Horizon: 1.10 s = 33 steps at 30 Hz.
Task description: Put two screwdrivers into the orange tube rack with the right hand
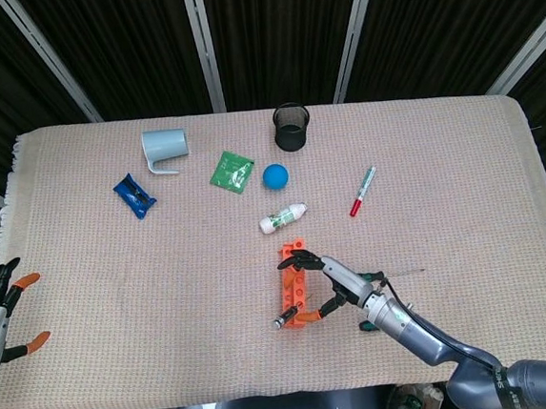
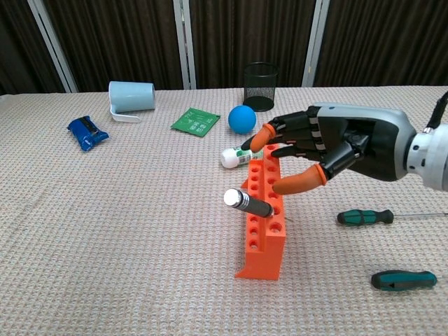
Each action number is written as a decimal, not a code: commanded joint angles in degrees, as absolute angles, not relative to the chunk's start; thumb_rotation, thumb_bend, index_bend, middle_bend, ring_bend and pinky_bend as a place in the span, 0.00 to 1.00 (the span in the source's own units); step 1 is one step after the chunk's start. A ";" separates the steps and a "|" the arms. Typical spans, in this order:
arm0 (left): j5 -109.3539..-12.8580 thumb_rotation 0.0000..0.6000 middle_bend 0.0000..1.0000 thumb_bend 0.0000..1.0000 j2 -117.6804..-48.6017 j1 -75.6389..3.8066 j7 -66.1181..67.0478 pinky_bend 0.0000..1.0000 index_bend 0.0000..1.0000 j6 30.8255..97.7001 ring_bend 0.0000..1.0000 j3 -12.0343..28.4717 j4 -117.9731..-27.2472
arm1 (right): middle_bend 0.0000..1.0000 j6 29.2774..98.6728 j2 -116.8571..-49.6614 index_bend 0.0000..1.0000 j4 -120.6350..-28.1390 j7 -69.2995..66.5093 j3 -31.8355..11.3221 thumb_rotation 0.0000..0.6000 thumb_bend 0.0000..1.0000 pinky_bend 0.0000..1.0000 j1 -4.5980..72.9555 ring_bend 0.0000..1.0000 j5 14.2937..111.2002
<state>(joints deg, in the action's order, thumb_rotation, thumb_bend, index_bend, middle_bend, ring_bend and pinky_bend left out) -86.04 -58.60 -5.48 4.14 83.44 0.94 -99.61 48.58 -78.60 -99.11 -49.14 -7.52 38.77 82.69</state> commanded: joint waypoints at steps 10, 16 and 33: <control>-86.99 1.00 0.00 0.11 -58.85 -5.32 3.17 0.00 0.21 84.04 0.00 0.86 -99.00 | 0.20 53.28 -74.12 0.39 -102.30 -47.71 -9.89 1.00 0.08 0.00 36.84 0.00 81.42; -87.00 1.00 0.00 0.11 -59.01 -5.43 2.84 0.00 0.21 83.87 0.00 0.91 -98.64 | 0.18 53.51 -73.47 0.27 -102.23 -46.62 -8.14 1.00 0.08 0.00 36.05 0.00 82.96; -87.03 1.00 0.00 0.11 -59.25 -5.78 2.87 0.00 0.22 83.20 0.00 0.85 -98.15 | 0.20 48.97 -68.26 0.44 -89.66 -36.16 -4.48 1.00 0.15 0.01 37.87 0.00 85.72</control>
<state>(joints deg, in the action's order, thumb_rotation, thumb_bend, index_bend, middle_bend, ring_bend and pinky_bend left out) -87.02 -59.24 -5.77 2.86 83.20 0.84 -98.14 50.06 -68.94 -93.69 -44.47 -4.91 37.98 88.18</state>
